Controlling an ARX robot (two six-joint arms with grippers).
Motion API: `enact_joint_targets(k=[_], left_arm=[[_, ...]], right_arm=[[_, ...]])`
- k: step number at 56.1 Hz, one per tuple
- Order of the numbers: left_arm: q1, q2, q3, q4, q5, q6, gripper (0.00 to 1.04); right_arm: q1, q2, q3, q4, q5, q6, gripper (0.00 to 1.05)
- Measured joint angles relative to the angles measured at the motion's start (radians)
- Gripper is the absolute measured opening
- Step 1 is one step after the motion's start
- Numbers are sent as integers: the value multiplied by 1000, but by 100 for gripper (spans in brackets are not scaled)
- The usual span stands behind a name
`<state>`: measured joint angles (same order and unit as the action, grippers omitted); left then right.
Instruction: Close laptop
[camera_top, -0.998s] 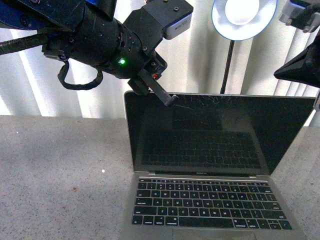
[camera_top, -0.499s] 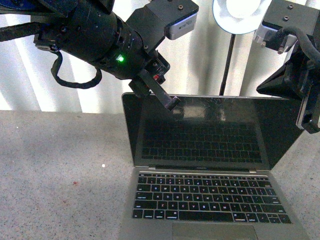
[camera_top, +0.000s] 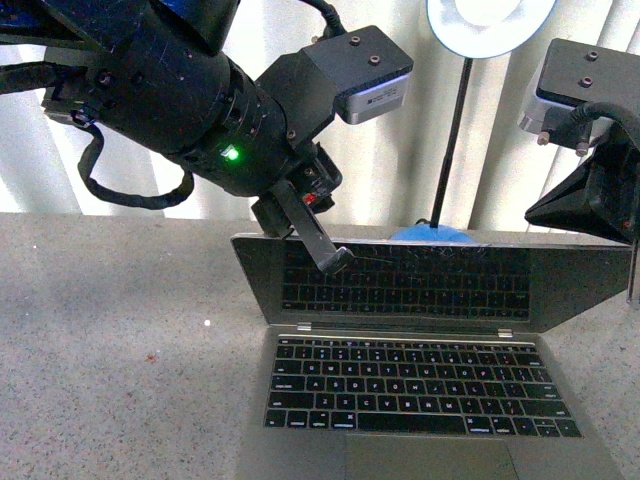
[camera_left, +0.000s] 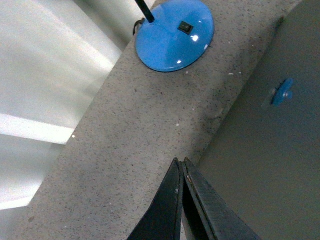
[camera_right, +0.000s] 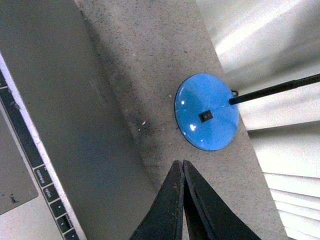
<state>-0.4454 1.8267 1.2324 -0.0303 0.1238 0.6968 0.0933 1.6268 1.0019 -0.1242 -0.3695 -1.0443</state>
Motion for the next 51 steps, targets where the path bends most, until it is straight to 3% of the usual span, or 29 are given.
enact_joint_targets(k=[51], left_arm=[[-16, -10, -124, -34, 80, -47, 4]], right_arm=[[30, 0, -76, -83, -30, -79, 3]])
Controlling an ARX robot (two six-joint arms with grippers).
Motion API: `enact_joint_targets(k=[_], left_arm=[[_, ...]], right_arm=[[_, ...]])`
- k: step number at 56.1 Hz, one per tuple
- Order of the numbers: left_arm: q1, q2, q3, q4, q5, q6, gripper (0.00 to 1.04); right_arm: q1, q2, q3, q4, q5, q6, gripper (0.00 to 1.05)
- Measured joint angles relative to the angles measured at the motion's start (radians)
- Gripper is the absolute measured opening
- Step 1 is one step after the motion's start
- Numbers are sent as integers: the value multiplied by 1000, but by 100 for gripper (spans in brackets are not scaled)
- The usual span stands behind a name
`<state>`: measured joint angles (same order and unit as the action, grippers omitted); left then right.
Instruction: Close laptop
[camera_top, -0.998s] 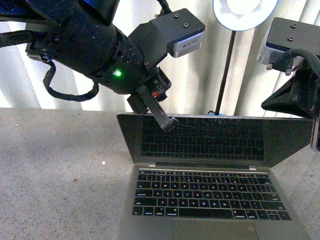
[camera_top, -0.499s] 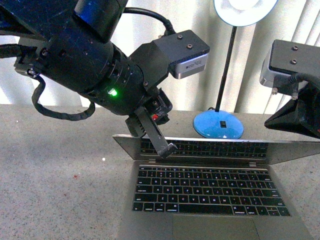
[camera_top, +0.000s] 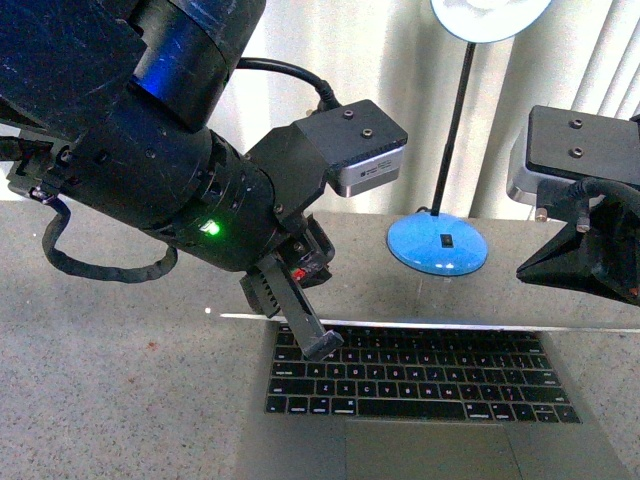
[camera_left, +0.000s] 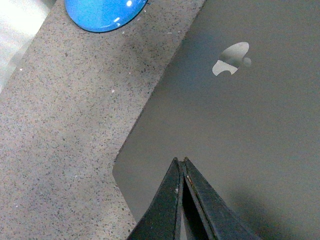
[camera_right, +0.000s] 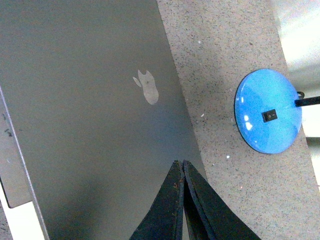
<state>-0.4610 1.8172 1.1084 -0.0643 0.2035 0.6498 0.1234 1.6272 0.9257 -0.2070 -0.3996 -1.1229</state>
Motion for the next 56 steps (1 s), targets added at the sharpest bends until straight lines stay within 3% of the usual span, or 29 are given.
enact_joint_targets(k=[56], left_arm=[[-16, 10, -66, 51, 43, -37, 4]], right_arm=[[13, 43, -66, 18, 1, -18, 3]])
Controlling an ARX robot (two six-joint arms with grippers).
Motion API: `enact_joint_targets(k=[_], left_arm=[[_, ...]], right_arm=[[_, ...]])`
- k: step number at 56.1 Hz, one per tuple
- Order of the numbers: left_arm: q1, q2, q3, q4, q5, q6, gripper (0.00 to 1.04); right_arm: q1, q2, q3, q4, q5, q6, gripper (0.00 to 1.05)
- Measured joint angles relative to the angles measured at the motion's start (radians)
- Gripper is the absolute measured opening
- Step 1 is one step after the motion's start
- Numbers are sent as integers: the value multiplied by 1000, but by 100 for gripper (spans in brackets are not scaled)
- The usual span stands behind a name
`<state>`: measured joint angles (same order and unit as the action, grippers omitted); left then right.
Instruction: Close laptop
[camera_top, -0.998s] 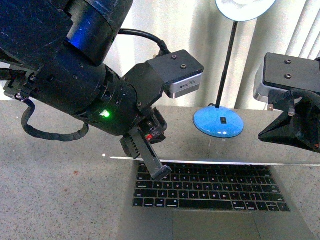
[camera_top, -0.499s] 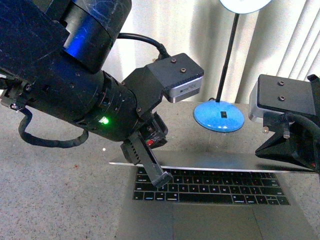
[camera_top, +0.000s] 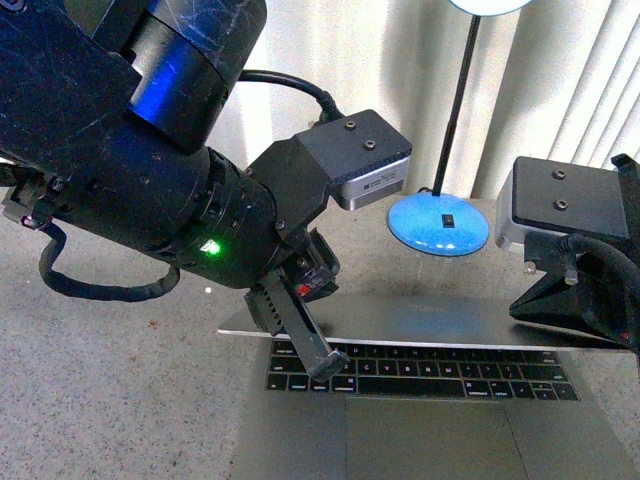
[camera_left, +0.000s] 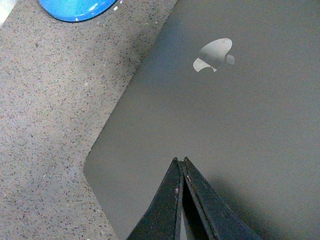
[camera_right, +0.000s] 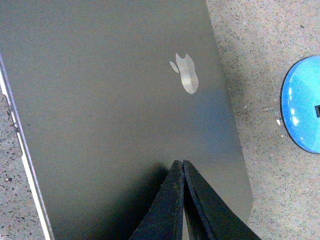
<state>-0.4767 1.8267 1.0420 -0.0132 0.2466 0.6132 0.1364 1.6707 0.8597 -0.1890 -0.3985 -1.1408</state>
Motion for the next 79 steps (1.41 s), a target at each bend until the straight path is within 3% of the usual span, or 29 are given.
enact_joint_targets(k=[79], left_arm=[[-4, 87, -141, 182, 68, -99, 4]], right_arm=[[21, 85, -84, 51, 42, -20, 3]])
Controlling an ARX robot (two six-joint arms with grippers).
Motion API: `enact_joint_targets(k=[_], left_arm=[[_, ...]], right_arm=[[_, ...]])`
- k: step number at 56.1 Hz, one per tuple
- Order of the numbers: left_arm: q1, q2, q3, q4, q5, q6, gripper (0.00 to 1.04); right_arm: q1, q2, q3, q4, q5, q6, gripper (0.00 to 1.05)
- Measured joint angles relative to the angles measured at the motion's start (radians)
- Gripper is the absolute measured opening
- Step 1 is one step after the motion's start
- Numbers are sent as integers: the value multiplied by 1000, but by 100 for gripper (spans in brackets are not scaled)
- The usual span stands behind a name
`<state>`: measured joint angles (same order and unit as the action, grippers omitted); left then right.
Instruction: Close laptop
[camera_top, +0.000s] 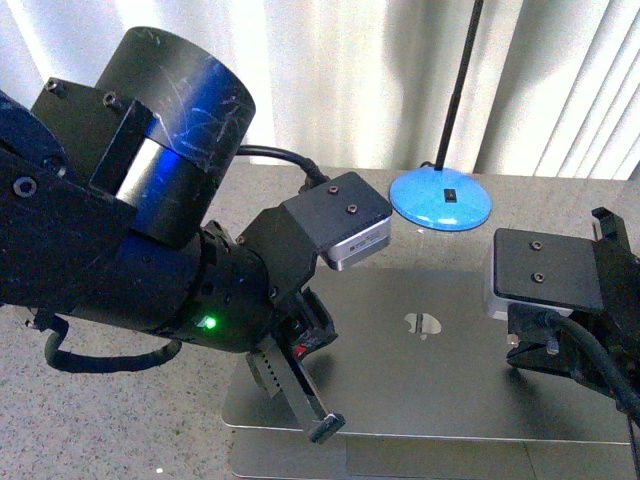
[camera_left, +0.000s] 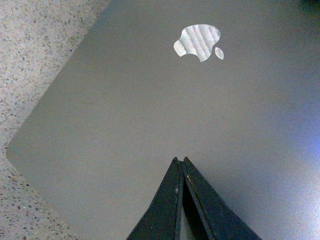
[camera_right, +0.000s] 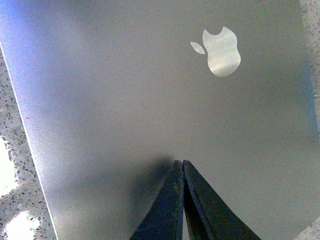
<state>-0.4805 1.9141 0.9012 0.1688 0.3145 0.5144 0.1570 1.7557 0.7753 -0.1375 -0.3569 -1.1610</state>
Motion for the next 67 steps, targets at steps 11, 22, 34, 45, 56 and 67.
enact_joint_targets(k=[11, 22, 34, 45, 56, 67], left_arm=[[1, 16, -11, 23, 11, -12, 4], [12, 40, -27, 67, 38, -35, 4], [32, 101, -55, 135, 61, -79, 4], [51, 120, -79, 178, 89, -107, 4], [79, 99, -101, 196, 100, -139, 4], [143, 15, -131, 328, 45, -248, 6]], right_arm=[[0, 22, -12, 16, 6, 1, 3], [3, 55, -19, 40, 14, 5, 3], [9, 80, -19, 53, 29, 9, 3], [25, 98, -21, 60, 33, 23, 3], [40, 91, -32, 107, 14, 60, 3], [35, 18, -57, 312, 31, 209, 3]])
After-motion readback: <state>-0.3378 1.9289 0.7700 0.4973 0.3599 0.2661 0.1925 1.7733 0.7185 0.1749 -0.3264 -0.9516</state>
